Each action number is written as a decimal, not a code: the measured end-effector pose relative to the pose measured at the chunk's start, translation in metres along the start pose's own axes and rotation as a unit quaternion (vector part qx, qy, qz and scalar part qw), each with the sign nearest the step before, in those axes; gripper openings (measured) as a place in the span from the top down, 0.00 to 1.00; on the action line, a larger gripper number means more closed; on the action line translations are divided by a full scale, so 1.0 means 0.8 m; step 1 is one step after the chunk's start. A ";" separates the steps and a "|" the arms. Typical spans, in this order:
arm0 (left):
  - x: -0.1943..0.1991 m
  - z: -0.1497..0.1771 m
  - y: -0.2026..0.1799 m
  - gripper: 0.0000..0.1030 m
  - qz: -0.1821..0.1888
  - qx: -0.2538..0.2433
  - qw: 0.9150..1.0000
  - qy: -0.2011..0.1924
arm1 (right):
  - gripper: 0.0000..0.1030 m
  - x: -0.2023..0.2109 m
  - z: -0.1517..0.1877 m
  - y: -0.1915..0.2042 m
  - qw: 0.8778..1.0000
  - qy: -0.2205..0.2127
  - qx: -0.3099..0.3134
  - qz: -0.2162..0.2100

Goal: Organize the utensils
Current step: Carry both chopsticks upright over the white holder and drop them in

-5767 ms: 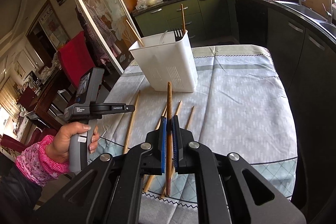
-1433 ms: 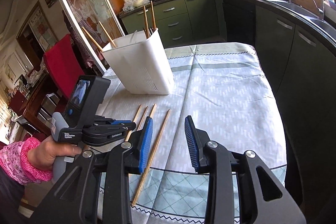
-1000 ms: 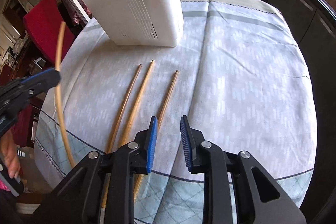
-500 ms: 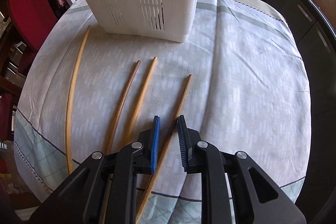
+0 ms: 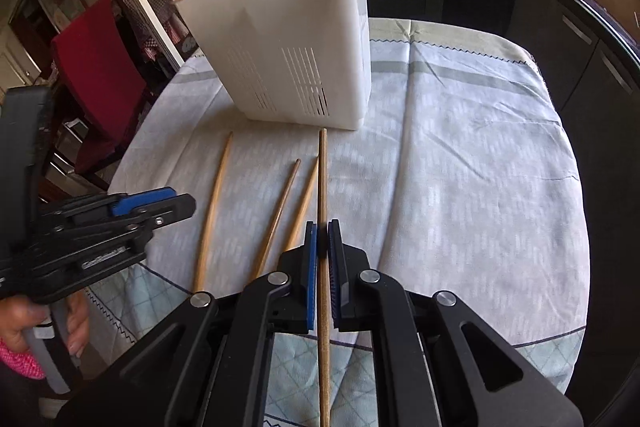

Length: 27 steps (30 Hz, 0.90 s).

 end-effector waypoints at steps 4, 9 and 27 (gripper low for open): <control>-0.021 -0.007 0.007 0.74 -0.024 0.022 0.999 0.017 | 0.94 0.026 0.009 -0.006 1.000 -0.018 0.002 -0.023; -0.039 -0.011 0.007 0.74 -0.049 0.036 0.998 0.033 | 0.94 0.041 0.020 -0.016 0.998 -0.029 -0.008 -0.049; 0.028 -0.019 -0.017 0.94 -0.033 -0.009 0.996 -0.077 | 0.94 0.104 0.031 -0.040 0.993 -0.091 -0.029 -0.076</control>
Point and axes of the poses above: each gripper's, at about its wrist camera, not at the fingertips, and x roughly against the way its jaws point, y to its left, z to its underside, the point moved 8 cm from there along -x, roughly the way its jaws point, and after that the axes turned 8 degrees about z, right-handed, at the moved point
